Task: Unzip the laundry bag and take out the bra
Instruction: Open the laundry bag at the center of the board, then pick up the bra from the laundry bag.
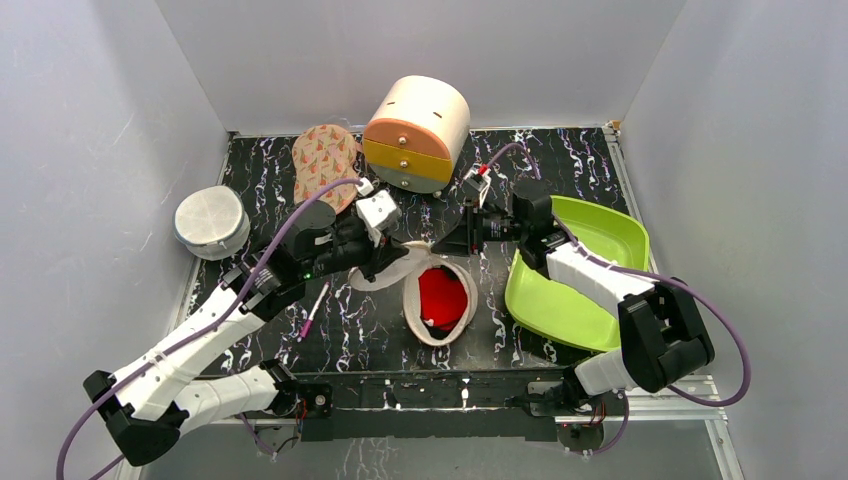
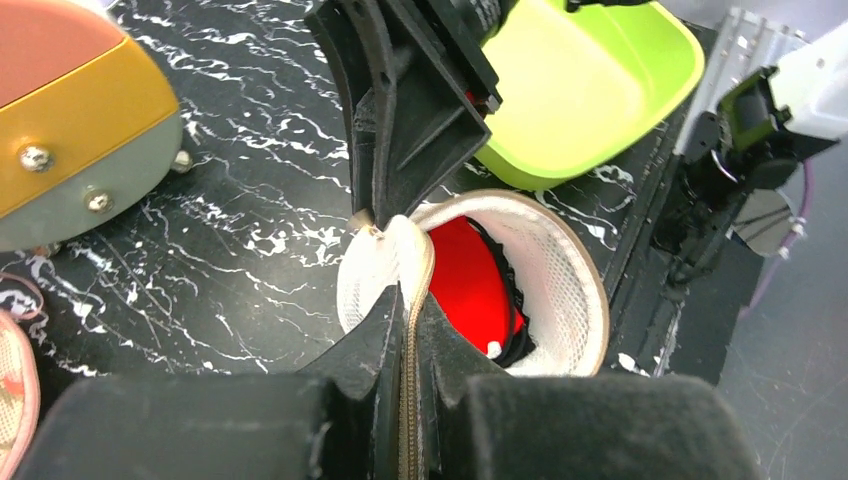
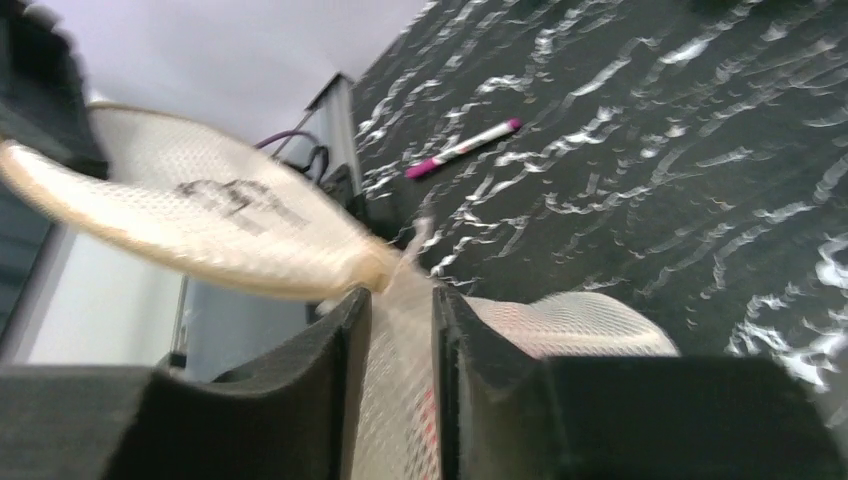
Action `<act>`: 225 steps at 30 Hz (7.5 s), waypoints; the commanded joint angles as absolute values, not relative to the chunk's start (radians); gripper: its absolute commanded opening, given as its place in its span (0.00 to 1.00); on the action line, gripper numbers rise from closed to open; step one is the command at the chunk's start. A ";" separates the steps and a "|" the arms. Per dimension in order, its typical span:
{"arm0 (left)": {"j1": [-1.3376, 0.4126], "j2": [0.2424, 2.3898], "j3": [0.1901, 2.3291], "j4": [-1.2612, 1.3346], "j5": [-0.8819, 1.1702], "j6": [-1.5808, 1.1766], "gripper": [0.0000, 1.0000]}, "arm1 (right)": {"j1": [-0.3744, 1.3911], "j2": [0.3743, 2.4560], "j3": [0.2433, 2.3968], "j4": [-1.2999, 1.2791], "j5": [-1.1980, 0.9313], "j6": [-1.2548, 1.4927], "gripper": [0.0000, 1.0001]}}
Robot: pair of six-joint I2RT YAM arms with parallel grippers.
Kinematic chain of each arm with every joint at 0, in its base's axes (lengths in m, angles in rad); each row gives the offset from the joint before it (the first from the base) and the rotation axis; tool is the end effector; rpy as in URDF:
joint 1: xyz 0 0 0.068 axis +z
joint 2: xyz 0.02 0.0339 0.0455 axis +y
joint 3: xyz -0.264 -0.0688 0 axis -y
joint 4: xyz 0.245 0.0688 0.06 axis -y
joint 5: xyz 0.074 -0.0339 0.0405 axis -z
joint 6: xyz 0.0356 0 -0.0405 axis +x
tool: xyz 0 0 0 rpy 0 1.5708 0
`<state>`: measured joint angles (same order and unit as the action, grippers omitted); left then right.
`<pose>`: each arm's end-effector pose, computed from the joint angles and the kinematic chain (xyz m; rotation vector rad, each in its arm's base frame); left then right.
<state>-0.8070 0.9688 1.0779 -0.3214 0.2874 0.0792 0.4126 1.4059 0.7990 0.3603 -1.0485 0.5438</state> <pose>0.1402 -0.1610 0.3946 0.9774 1.5611 -0.7731 0.2635 0.1490 0.2611 -0.6995 1.8706 1.5878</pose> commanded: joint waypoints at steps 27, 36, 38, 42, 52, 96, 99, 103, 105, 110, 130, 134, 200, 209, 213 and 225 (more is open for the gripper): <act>-0.809 1.058 1.176 -0.367 -0.164 -0.240 0.00 | 0.768 1.232 1.122 -0.391 -0.283 0.236 0.51; -0.806 1.105 1.207 -0.426 -0.196 -0.206 0.00 | 0.819 1.278 1.006 -0.347 -0.258 0.278 0.48; -0.801 1.126 1.207 -0.449 -0.226 -0.187 0.00 | 0.820 1.285 0.996 -0.353 -0.237 0.277 0.49; -0.753 1.192 1.192 -0.495 -0.297 -0.073 0.13 | 0.820 1.299 0.986 -0.372 -0.174 0.278 0.50; -0.669 1.176 1.279 -0.507 -0.110 -0.071 0.76 | 0.821 1.335 1.006 -0.409 -0.163 0.294 0.50; -0.669 1.178 0.628 -0.071 0.342 -0.540 0.25 | 0.830 1.355 0.937 -0.393 -0.126 0.322 0.38; -0.669 1.165 0.608 -0.046 0.351 -0.555 0.22 | 0.836 1.341 0.967 -0.384 -0.152 0.321 0.38; -0.669 1.173 0.604 -0.036 0.349 -0.558 0.18 | 0.884 1.356 1.032 -0.361 -0.171 0.297 0.40; -0.669 1.179 0.608 -0.042 0.345 -0.551 0.17 | 0.896 1.373 1.055 -0.359 -0.144 0.297 0.42; -0.669 1.190 0.609 -0.037 0.348 -0.550 0.16 | 0.899 1.429 1.095 -0.359 -0.051 0.295 0.44; -0.669 1.191 0.605 -0.033 0.363 -0.554 0.11 | 0.918 1.555 1.155 -0.410 0.046 0.265 0.29; -0.669 1.190 0.609 -0.039 0.362 -0.551 0.11 | 0.926 1.552 1.147 -0.417 0.051 0.262 0.32; -0.669 1.184 0.629 -0.060 0.370 -0.547 0.11 | 0.942 1.508 1.114 -0.423 0.012 0.262 0.31; -0.669 1.180 0.633 -0.060 0.370 -0.549 0.11 | 0.942 1.525 1.123 -0.425 0.002 0.256 0.08; -0.669 1.182 0.623 -0.049 0.367 -0.552 0.11 | 0.941 1.477 1.105 -0.433 0.027 0.255 0.00; -0.669 1.202 0.634 -0.042 0.368 -0.547 0.11 | 0.941 1.278 1.039 -0.301 -0.061 0.276 0.00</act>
<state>-0.6674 1.2030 0.6075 -0.0525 0.3519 -0.5507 0.9405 1.3495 1.0523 -0.4446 -0.0154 0.2634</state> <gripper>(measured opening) 0.108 0.028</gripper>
